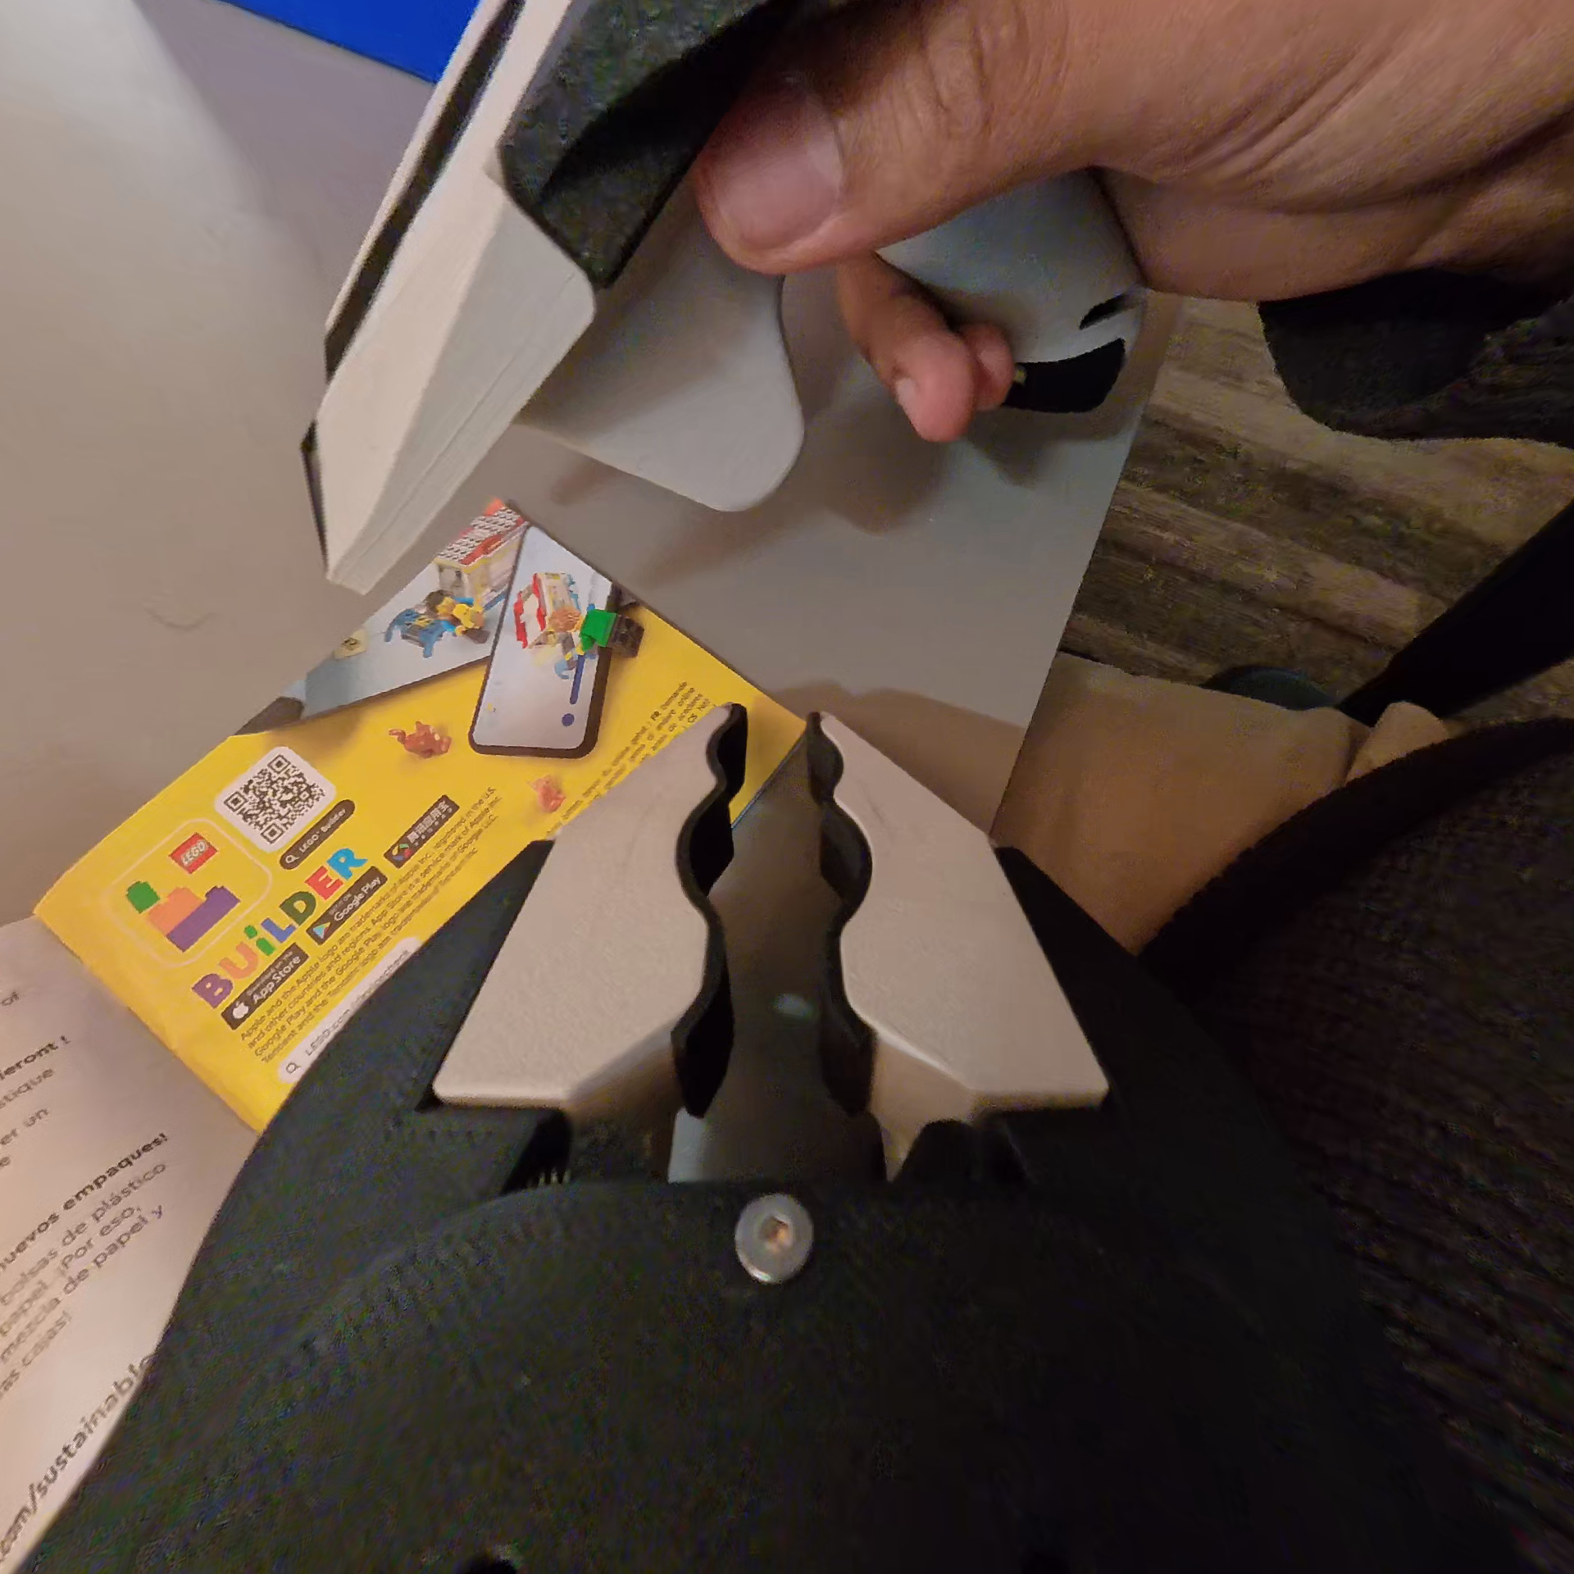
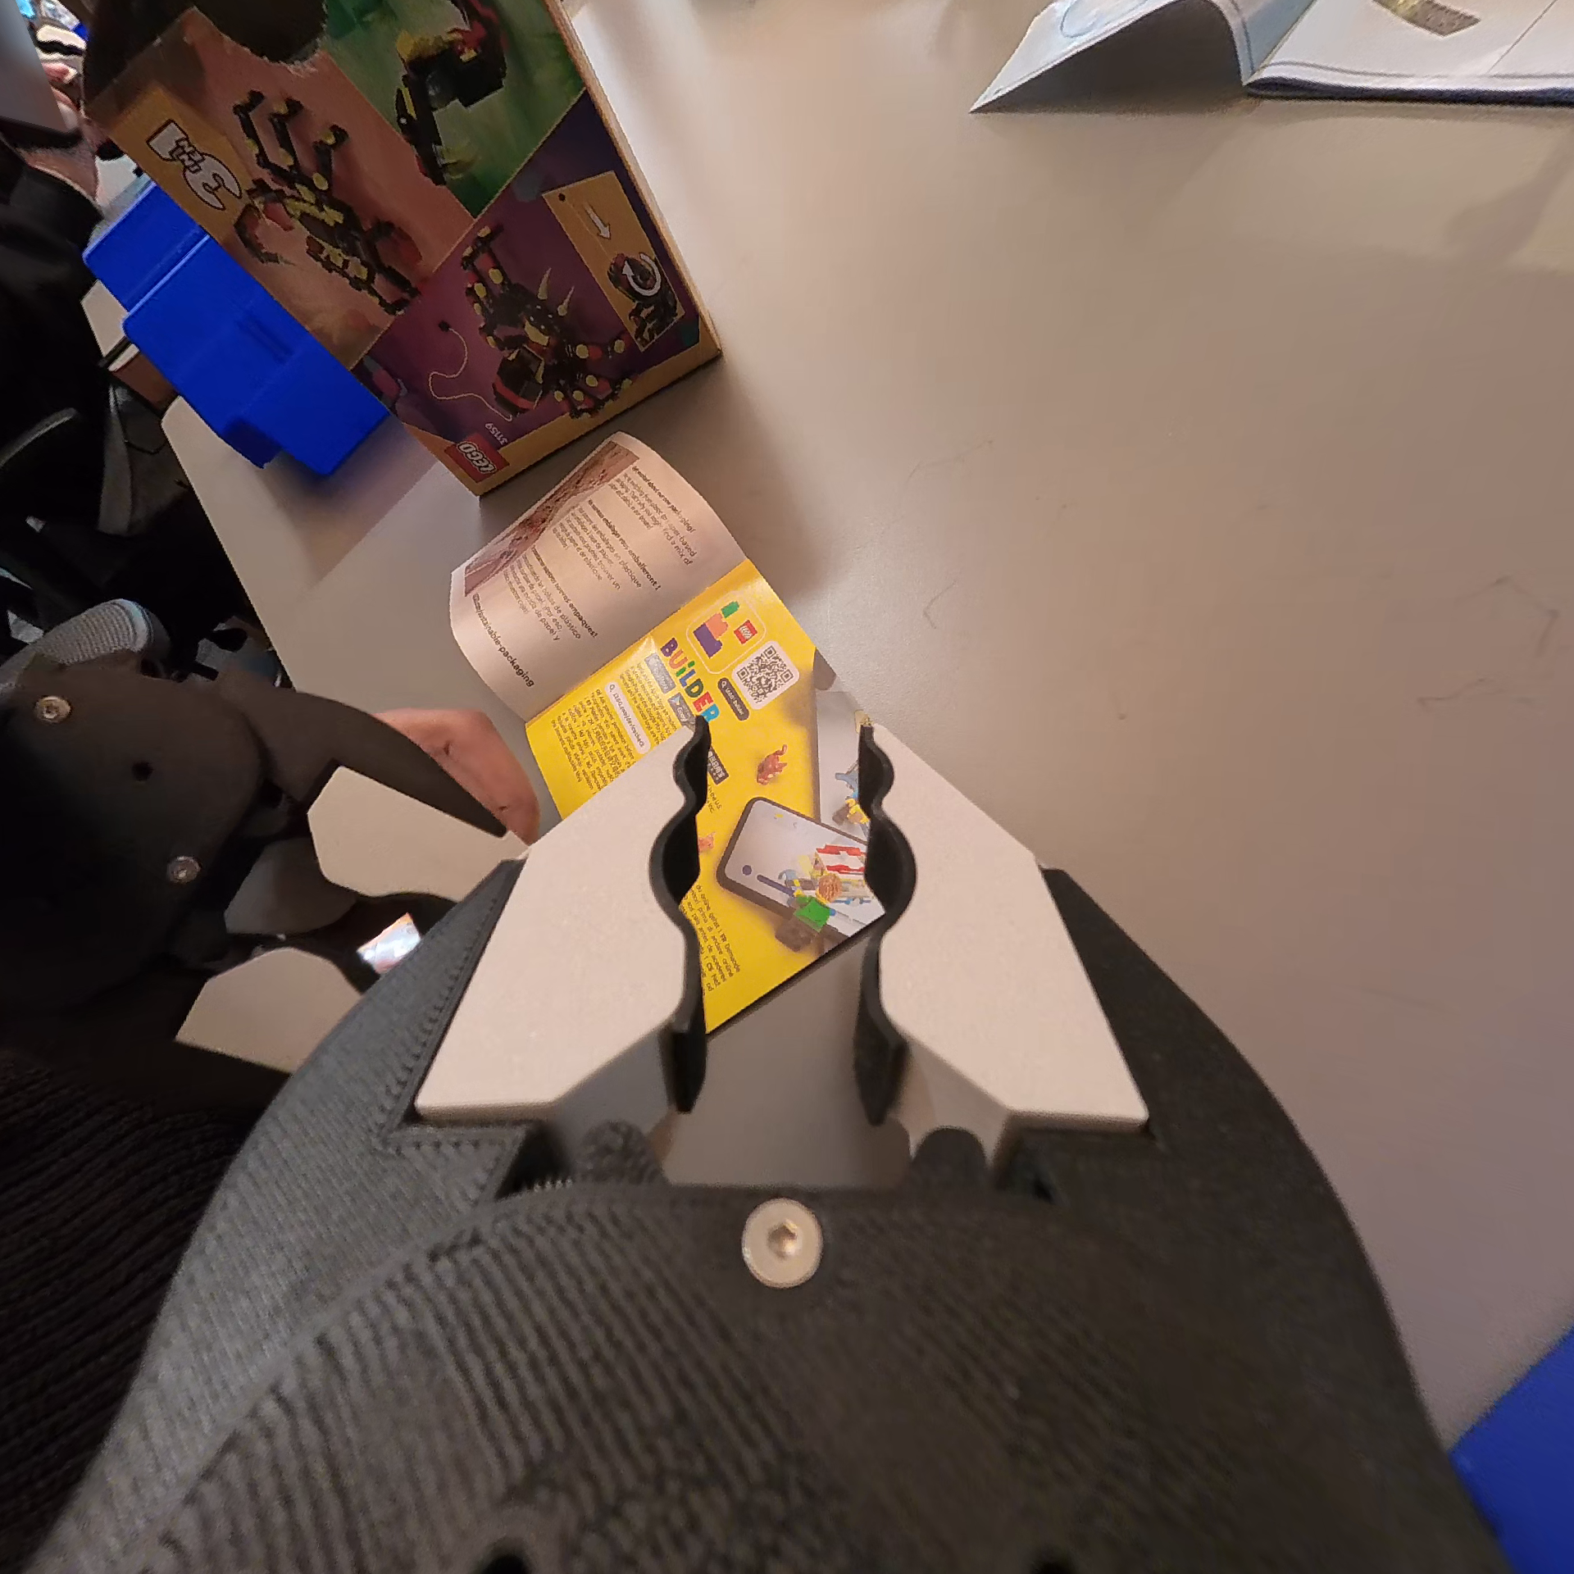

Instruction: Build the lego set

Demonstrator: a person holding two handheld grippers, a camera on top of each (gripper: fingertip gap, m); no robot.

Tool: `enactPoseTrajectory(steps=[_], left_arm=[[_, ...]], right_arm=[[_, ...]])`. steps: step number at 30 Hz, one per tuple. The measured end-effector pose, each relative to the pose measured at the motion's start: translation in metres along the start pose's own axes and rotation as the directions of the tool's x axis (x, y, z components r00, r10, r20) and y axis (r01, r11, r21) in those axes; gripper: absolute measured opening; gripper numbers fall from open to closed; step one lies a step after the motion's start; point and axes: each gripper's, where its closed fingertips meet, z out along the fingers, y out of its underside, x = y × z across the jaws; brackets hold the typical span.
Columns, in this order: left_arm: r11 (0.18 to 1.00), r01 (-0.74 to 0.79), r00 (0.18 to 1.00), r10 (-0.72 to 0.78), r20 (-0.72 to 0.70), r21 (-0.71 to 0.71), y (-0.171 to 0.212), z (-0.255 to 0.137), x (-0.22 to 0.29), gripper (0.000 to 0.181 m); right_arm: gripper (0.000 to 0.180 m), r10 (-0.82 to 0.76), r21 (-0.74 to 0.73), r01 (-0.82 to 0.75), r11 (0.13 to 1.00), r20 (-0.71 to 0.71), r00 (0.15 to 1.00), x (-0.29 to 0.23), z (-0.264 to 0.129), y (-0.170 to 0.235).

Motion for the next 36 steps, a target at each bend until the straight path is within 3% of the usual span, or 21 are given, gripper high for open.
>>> enactPoseTrajectory(steps=[11,36], left_arm=[[1.0,-0.019,1.0,0.019,0.01,-0.025,0.0021,0.0037,0.0015,0.015],[1.0,0.011,1.0,-0.011,0.029,-0.002,-0.0003,0.0013,-0.0037,0.0]], right_arm=[[0.034,0.0,0.0,0.0,1.0,0.001,1.0,-0.0003,0.0002,0.0001],[0.034,0.002,0.001,-0.002,1.0,0.001,1.0,0.0002,-0.0003,-0.0005]])
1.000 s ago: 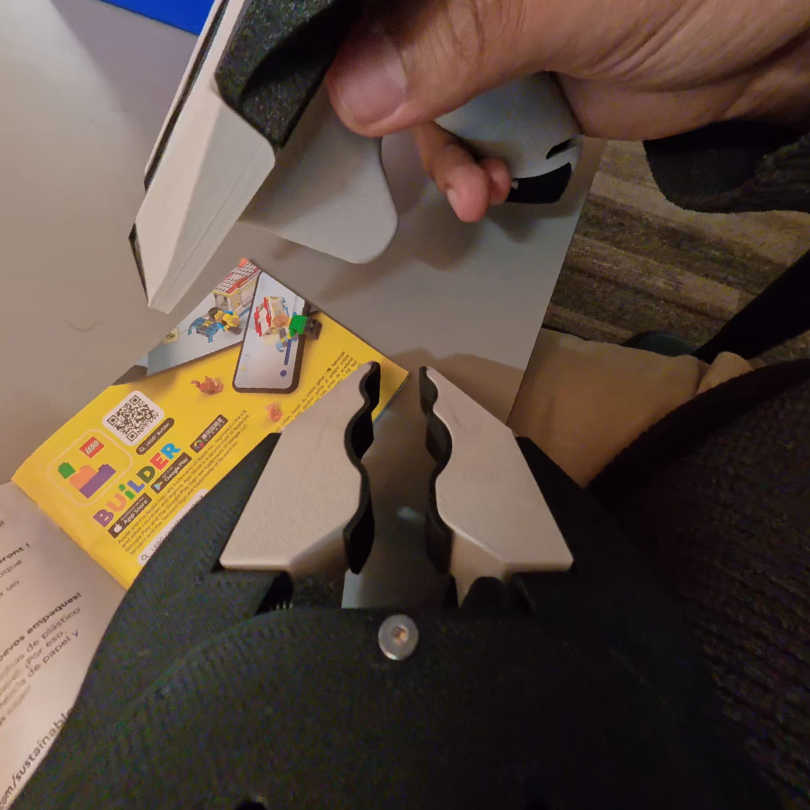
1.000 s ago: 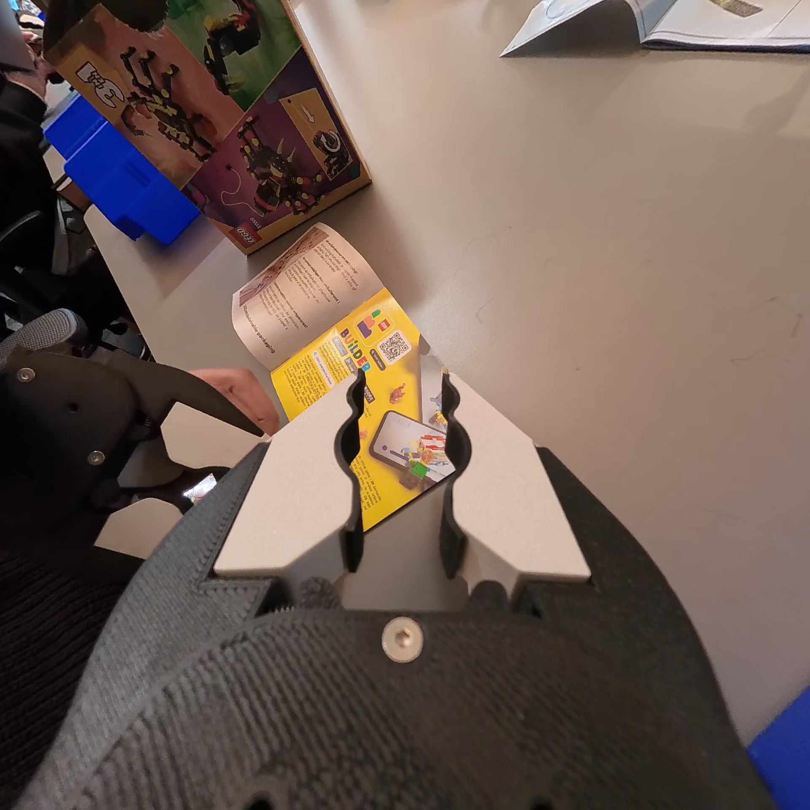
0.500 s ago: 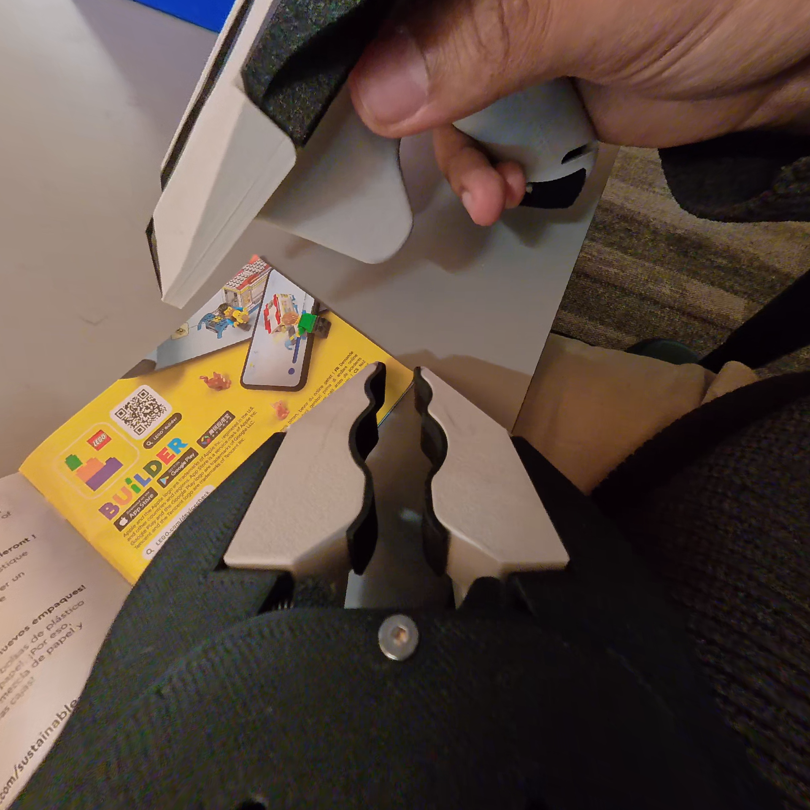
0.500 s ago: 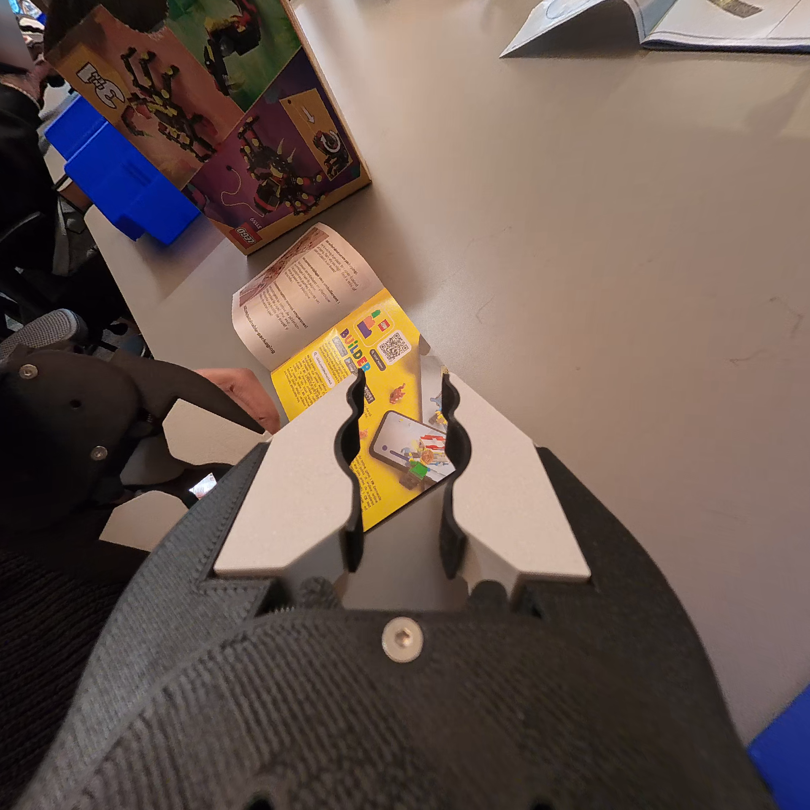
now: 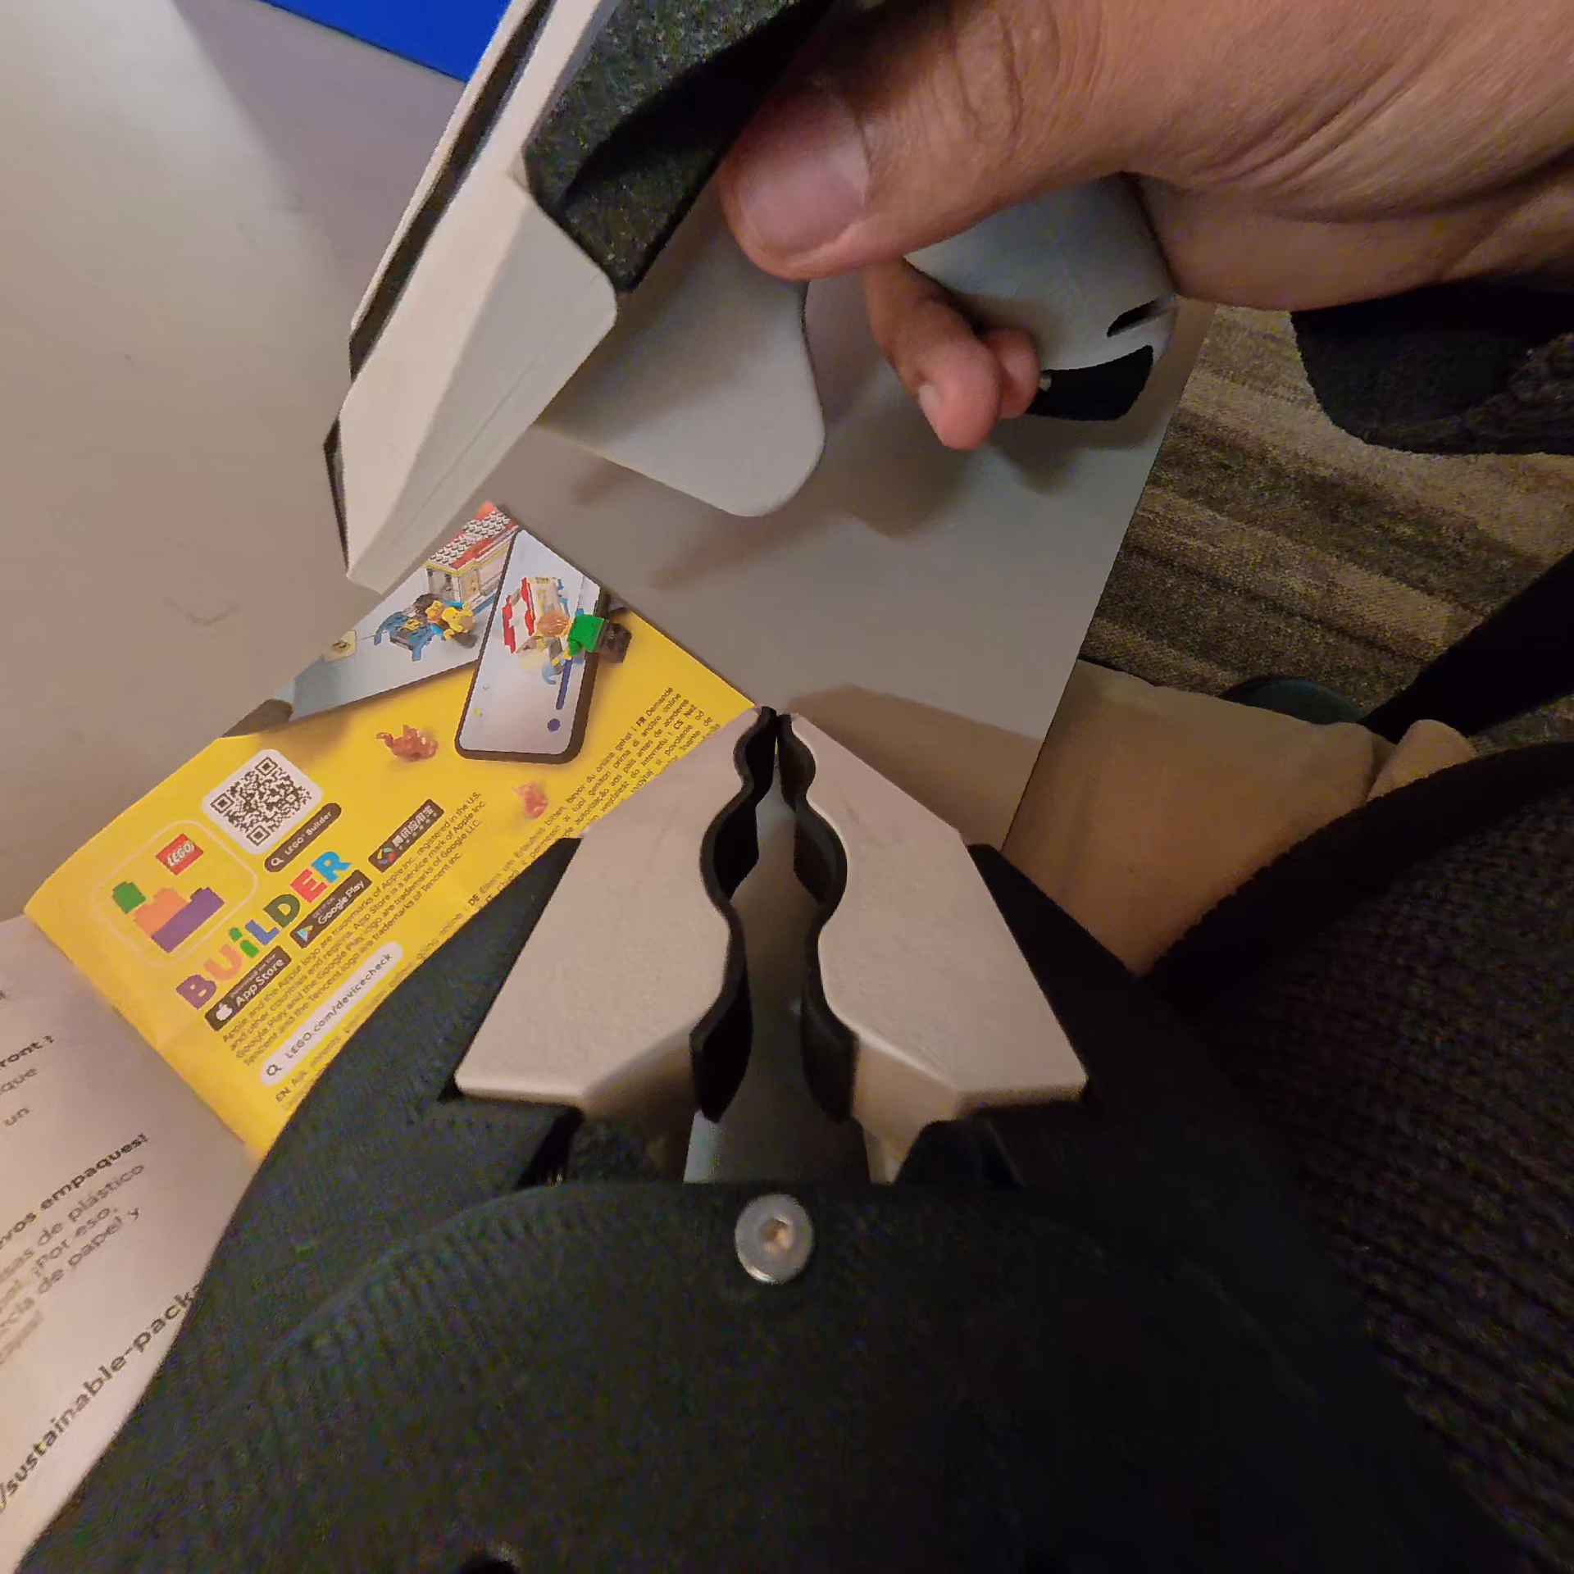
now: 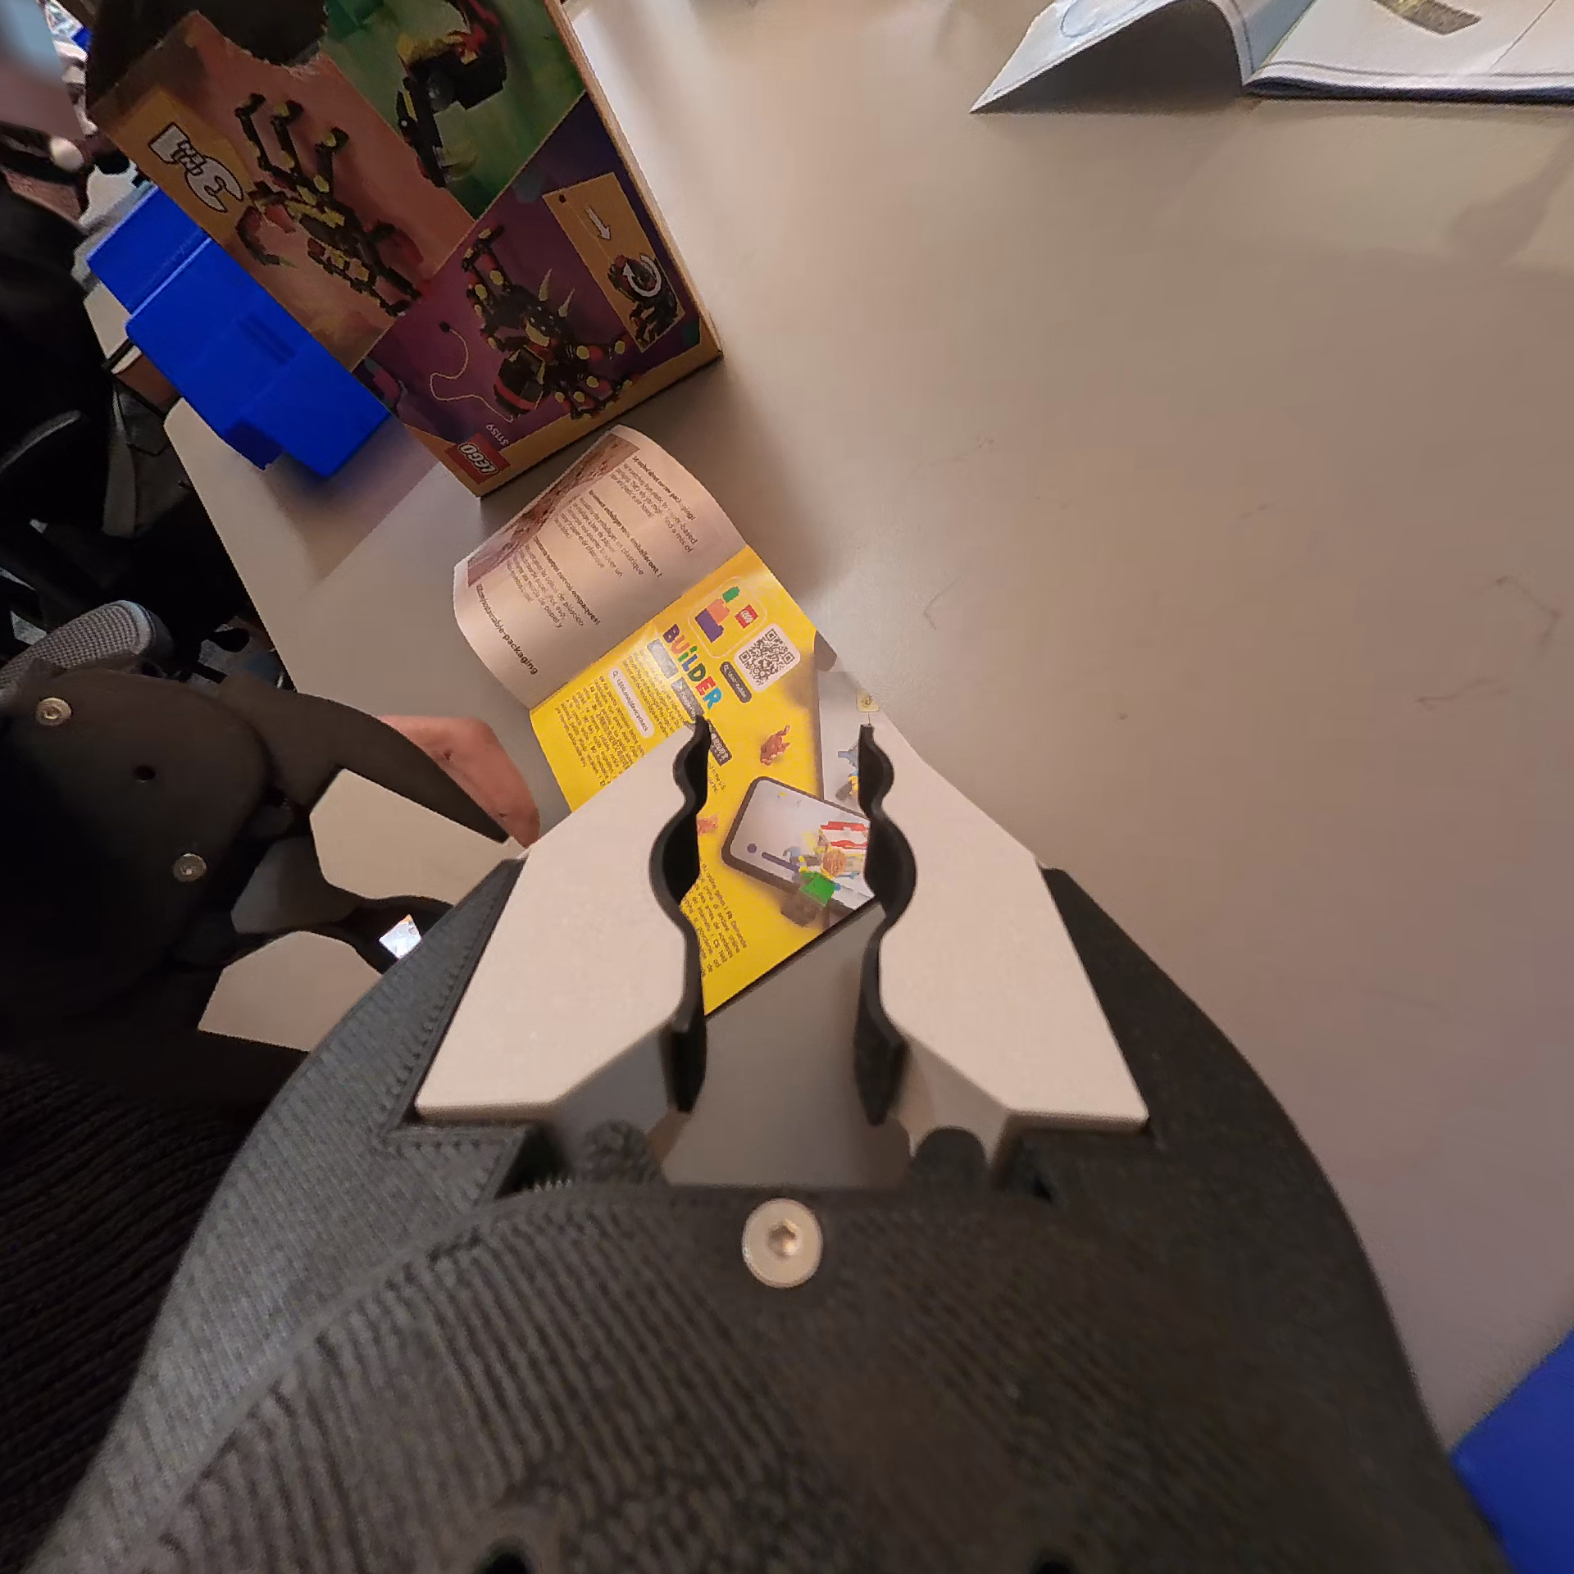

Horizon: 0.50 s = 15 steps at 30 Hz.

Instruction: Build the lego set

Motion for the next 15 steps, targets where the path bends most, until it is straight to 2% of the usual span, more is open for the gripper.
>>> enactPoseTrajectory(steps=[9,15], left_arm=[[1.0,0.006,0.999,-0.007,0.047,0.028,-0.005,-0.008,-0.015,0.0],[0.996,0.063,0.994,-0.068,0.087,0.057,-0.007,-0.021,-0.036,0.0]], right_arm=[[0.034,0.001,0.003,-0.001,1.0,-0.002,1.0,0.001,-0.001,-0.001],[0.033,0.001,0.017,-0.001,1.0,-0.009,1.0,0.002,-0.002,-0.003]])
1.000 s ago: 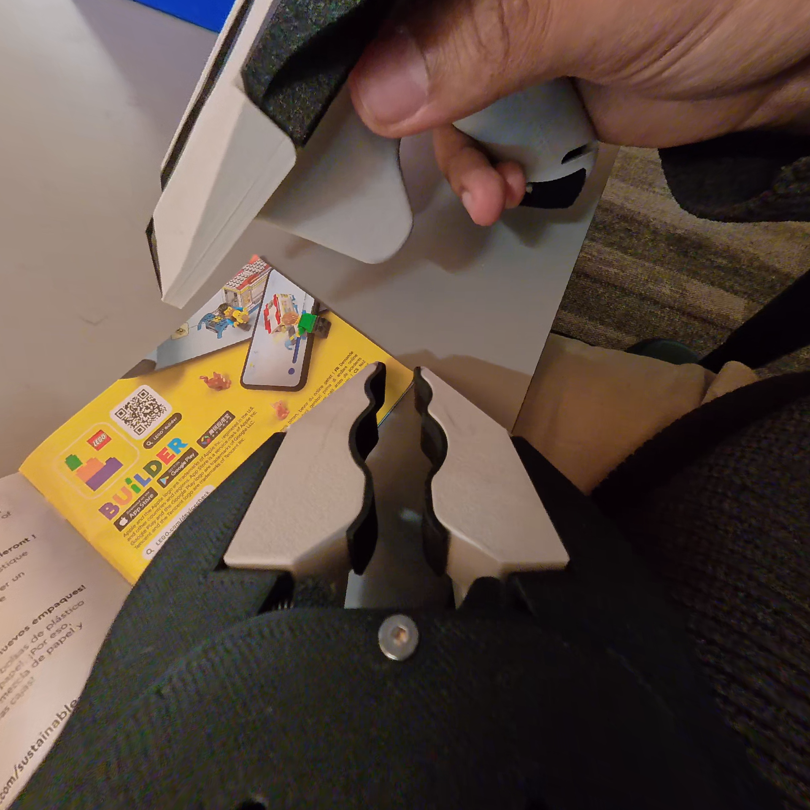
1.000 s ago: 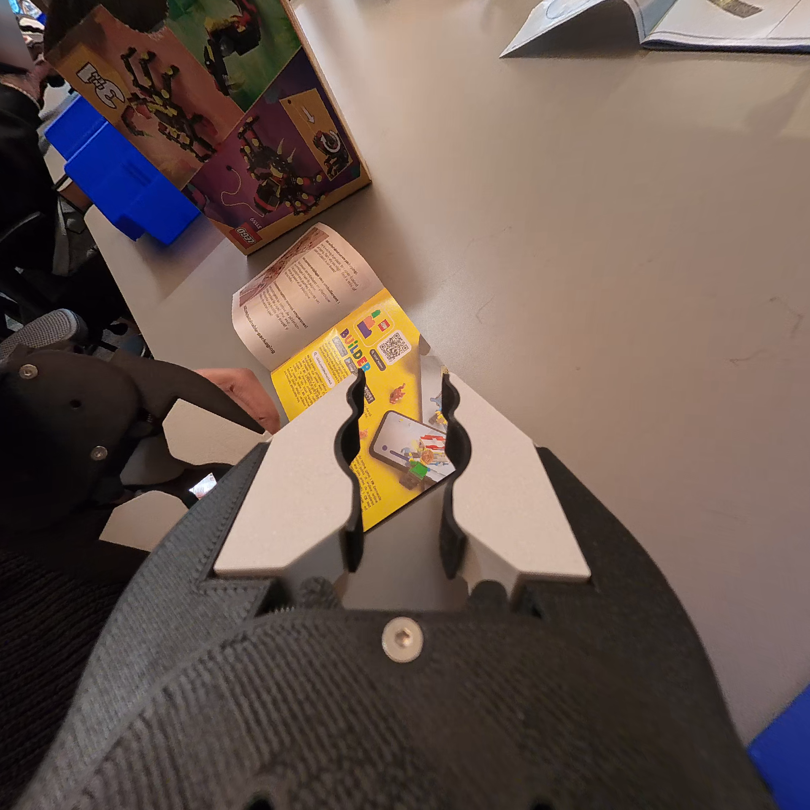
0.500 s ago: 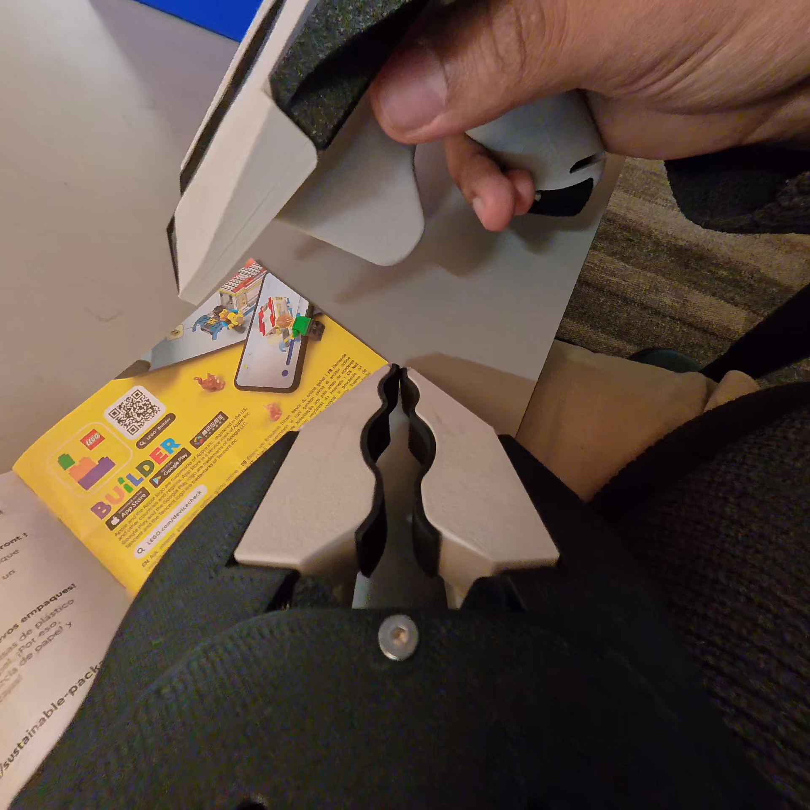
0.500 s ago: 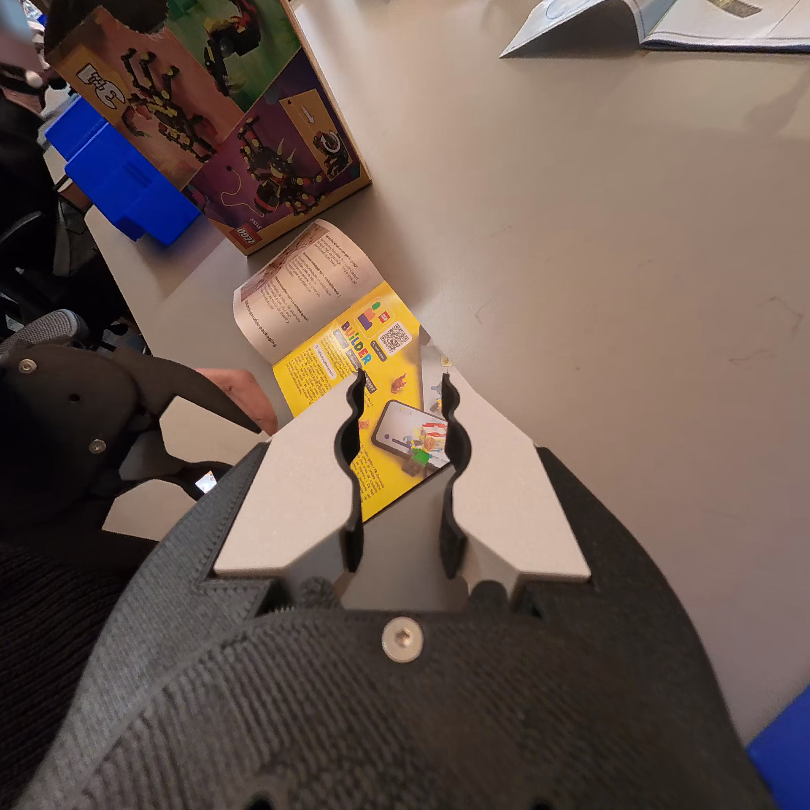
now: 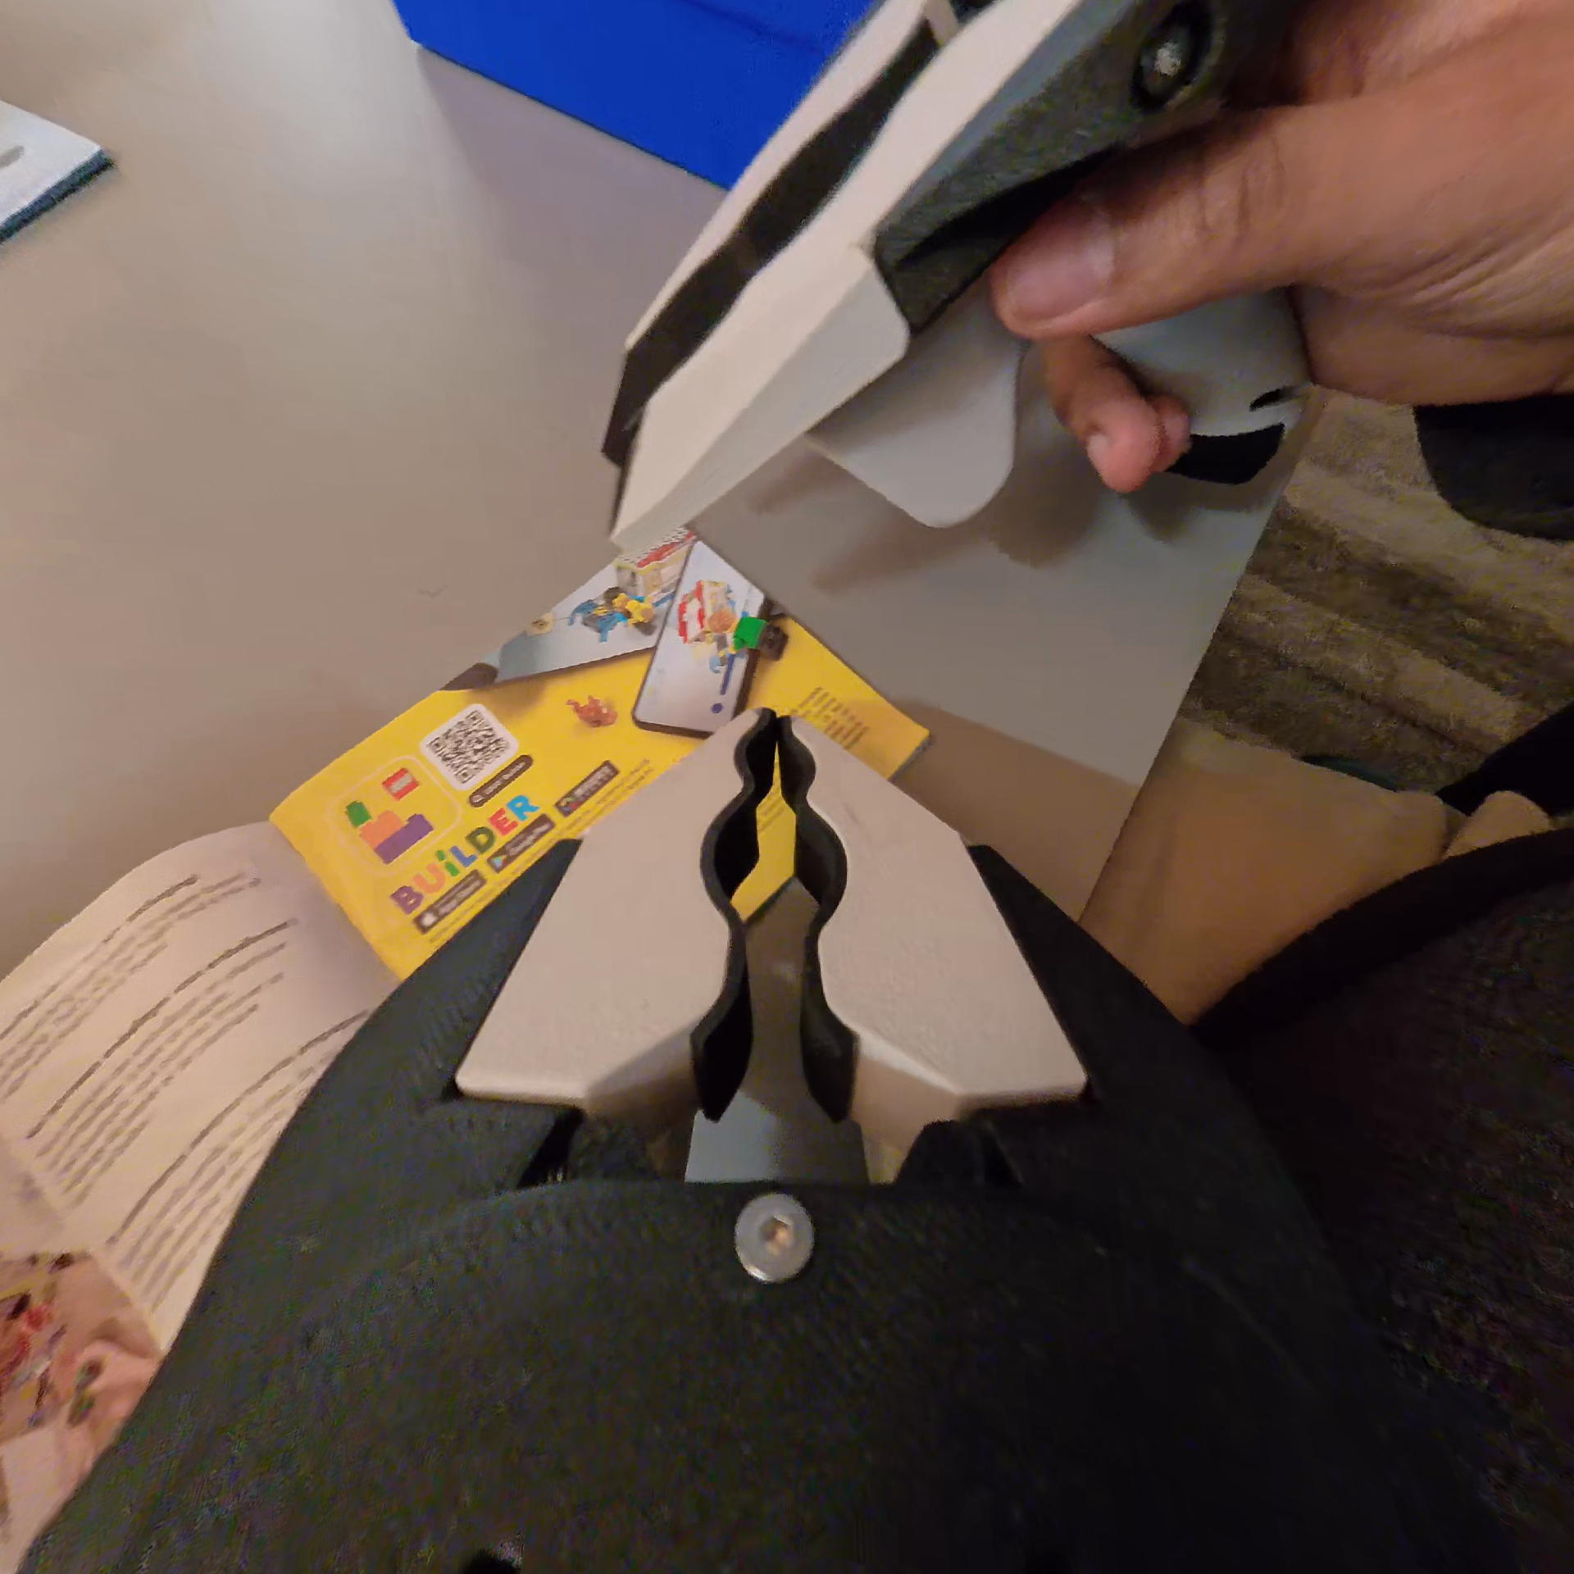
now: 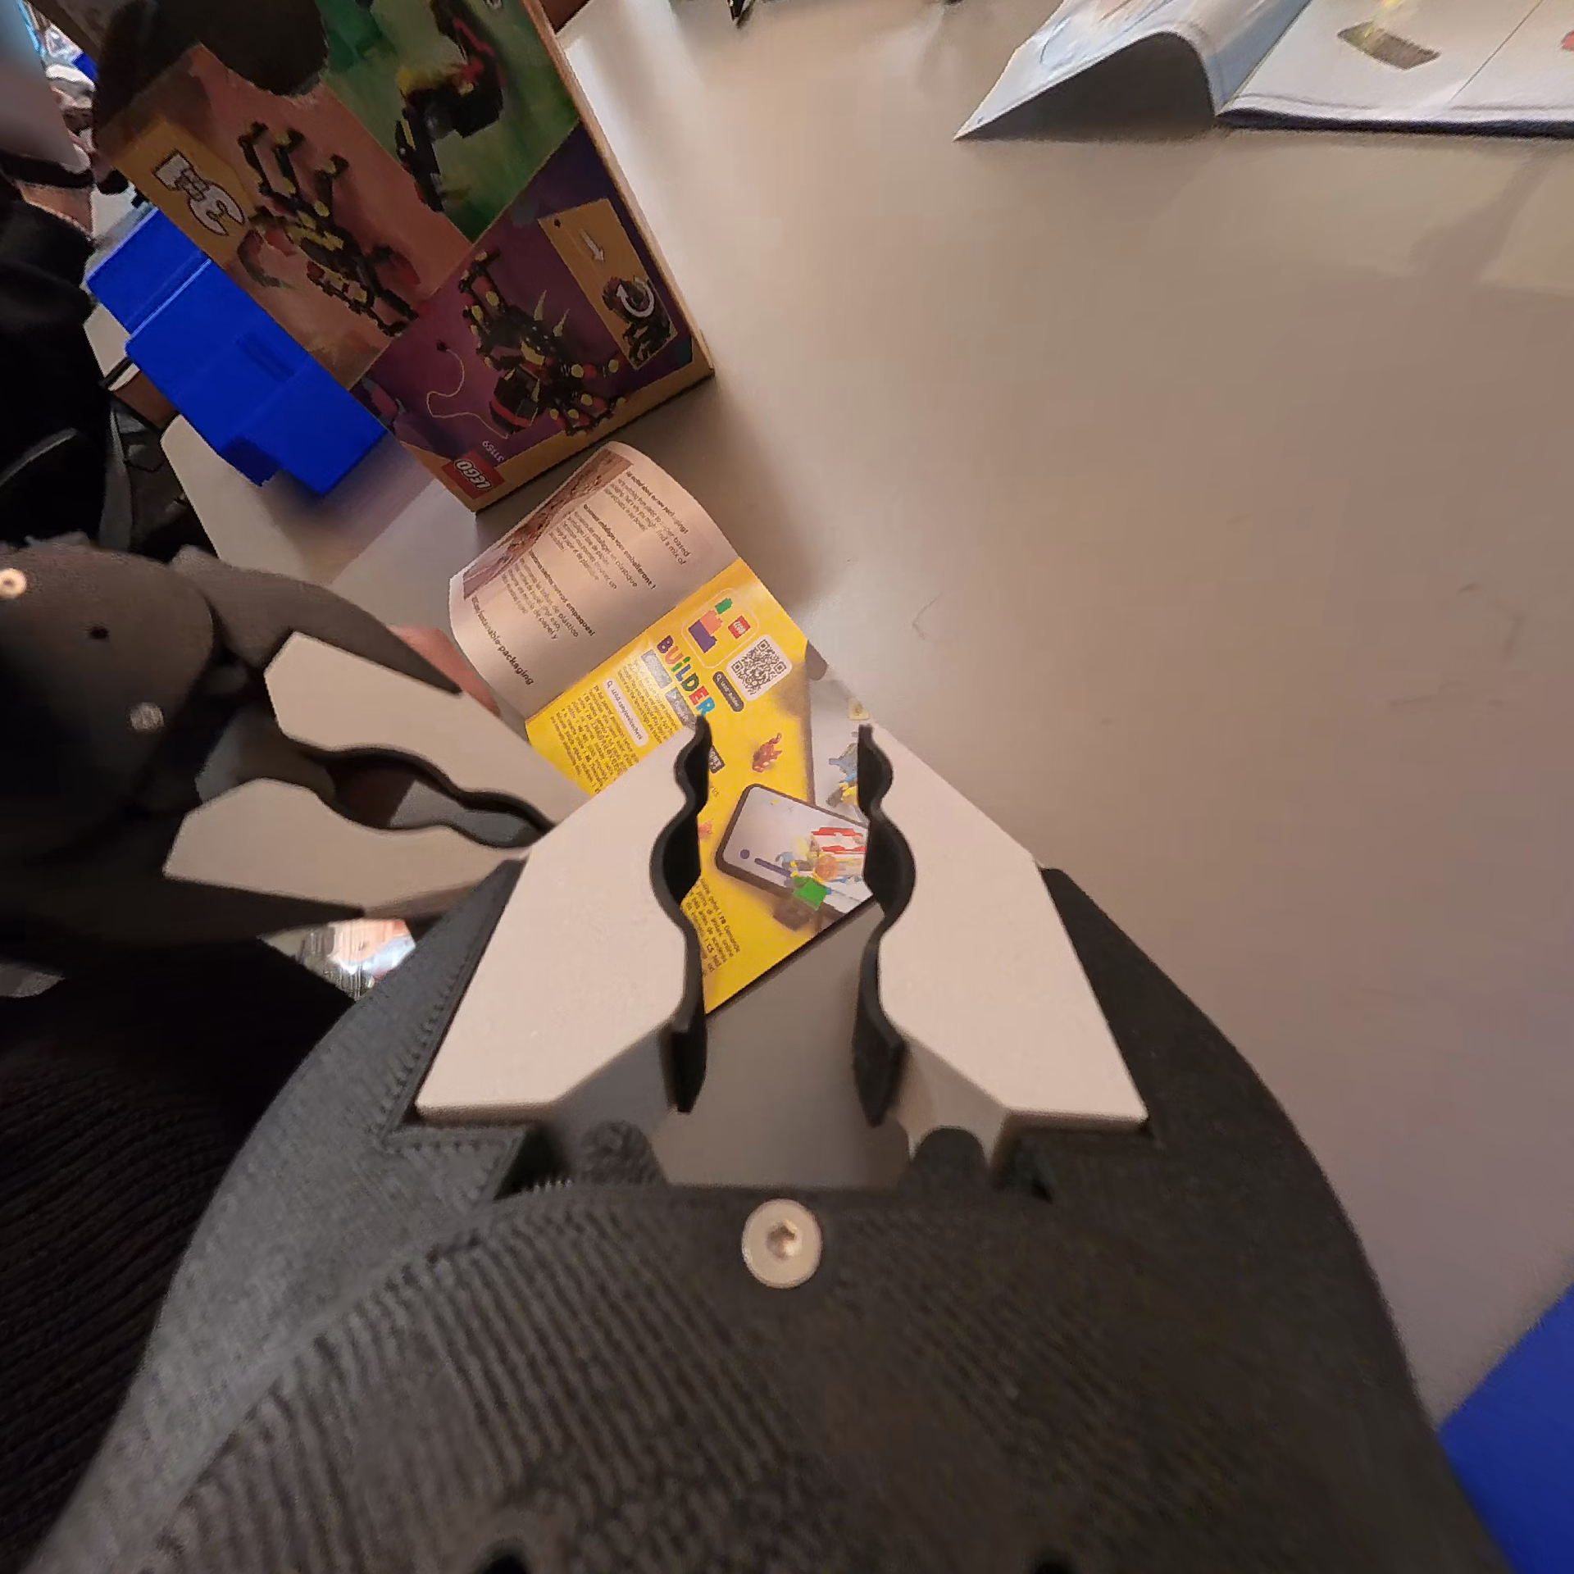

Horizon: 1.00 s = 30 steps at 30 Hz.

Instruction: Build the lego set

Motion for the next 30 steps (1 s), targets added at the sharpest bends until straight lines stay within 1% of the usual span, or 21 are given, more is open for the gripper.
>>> enactPoseTrajectory(steps=[3,5,7,11,16,20,24,26,28,30], left_arm=[[0.998,0.053,0.997,-0.051,-0.049,0.026,-0.004,-0.005,0.0,0.0],[0.997,0.067,0.994,-0.065,-0.083,0.028,-0.004,-0.003,0.005,0.004],[0.999,0.039,0.995,-0.037,-0.095,0.018,-0.002,0.002,0.015,0.01],[0.997,-0.072,0.995,0.071,-0.075,-0.016,0.004,0.013,0.03,0.023],[0.995,-0.091,0.994,0.088,-0.068,-0.048,0.008,0.018,0.033,0.026],[0.995,-0.072,0.996,0.067,-0.063,-0.069,0.011,0.02,0.03,0.025],[0.995,-0.077,0.996,0.074,-0.051,-0.07,0.011,0.02,0.029,0.019],[0.995,-0.078,0.996,0.074,-0.05,-0.068,0.011,0.019,0.028,0.012],[0.995,-0.073,0.996,0.069,-0.051,-0.066,0.011,0.019,0.028,0.001],[0.996,-0.066,0.996,0.062,-0.06,-0.063,0.011,0.018,0.028,0.0]], right_arm=[[0.034,0.004,-0.001,-0.004,1.0,0.002,1.0,0.0,0.0,0.0],[0.034,0.001,-0.006,-0.001,1.0,0.003,1.0,0.0,0.001,0.001],[0.034,-0.003,-0.008,0.003,1.0,0.003,1.0,-0.001,0.001,0.002],[0.034,-0.001,-0.008,0.001,1.0,0.004,1.0,-0.001,0.001,0.002],[0.034,-0.005,-0.01,0.005,1.0,0.006,1.0,-0.002,0.001,0.002],[0.034,-0.004,-0.009,0.004,1.0,0.007,1.0,-0.002,0.001,0.002],[0.034,-0.005,-0.01,0.005,1.0,0.006,1.0,-0.002,0.001,0.002],[0.033,-0.005,-0.01,0.005,1.0,0.006,1.0,-0.002,0.002,0.002],[0.033,-0.005,-0.01,0.005,1.0,0.006,1.0,-0.002,0.002,0.002],[0.034,-0.005,-0.01,0.005,1.0,0.006,1.0,-0.002,0.002,0.002]])
